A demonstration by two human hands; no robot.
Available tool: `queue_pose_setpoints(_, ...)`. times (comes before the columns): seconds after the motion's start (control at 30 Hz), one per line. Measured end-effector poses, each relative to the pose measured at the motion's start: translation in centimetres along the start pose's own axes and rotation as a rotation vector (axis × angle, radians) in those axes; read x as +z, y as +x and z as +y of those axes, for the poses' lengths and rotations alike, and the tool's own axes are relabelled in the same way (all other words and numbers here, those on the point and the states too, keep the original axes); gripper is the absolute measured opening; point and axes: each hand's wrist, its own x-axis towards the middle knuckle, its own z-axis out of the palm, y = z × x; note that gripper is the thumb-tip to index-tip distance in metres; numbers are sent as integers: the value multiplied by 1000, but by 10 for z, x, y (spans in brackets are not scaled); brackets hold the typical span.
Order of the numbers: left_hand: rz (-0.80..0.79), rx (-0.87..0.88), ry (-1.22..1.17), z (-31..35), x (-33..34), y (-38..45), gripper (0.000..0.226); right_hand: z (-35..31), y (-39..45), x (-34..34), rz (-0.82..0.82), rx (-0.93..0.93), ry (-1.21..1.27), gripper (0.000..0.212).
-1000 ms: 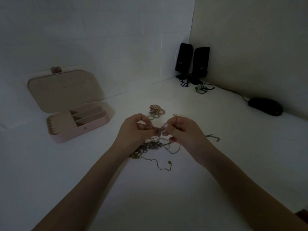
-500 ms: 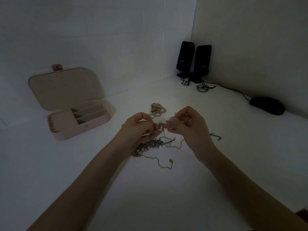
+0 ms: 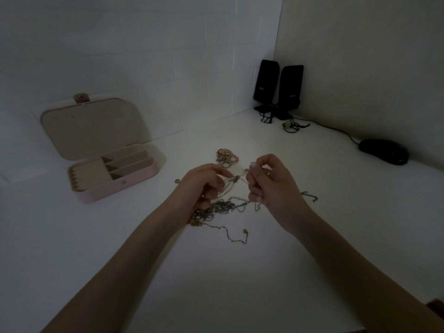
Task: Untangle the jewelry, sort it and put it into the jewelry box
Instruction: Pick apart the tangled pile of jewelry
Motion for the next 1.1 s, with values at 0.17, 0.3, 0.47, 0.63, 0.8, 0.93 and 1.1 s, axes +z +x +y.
queue_pose_setpoints(0.17, 49, 229, 236, -4, 1, -3, 9, -2, 0, -1, -30, 5, -32, 12)
queue_pose_setpoints(0.3, 106, 255, 227, -3, -2, -2, 22, -4, -1, -3, -4, 18, -184, 17)
queue_pose_setpoints(0.47, 189, 183, 82, 1, -9, 1, 37, -6, 3, -14, -61, -101, -721, 14)
queue_pose_setpoints(0.63, 301, 222, 82, -1, -16, 4, 28, -12, 2, -22, -20, -118, -749, 17)
queue_pose_setpoints(0.8, 320, 388, 531, -9, -16, 3, 13, -23, 1, -26, 2, -58, -229, 21)
queue_pose_setpoints(0.93, 276, 441, 961, -18, -13, 3, 15, -26, 0, -25, -37, -35, -78, 20)
queue_pose_setpoints(1.1, 22, 373, 613, -21, 3, -1, 34, -26, 0, -19, -155, 12, 97, 20)
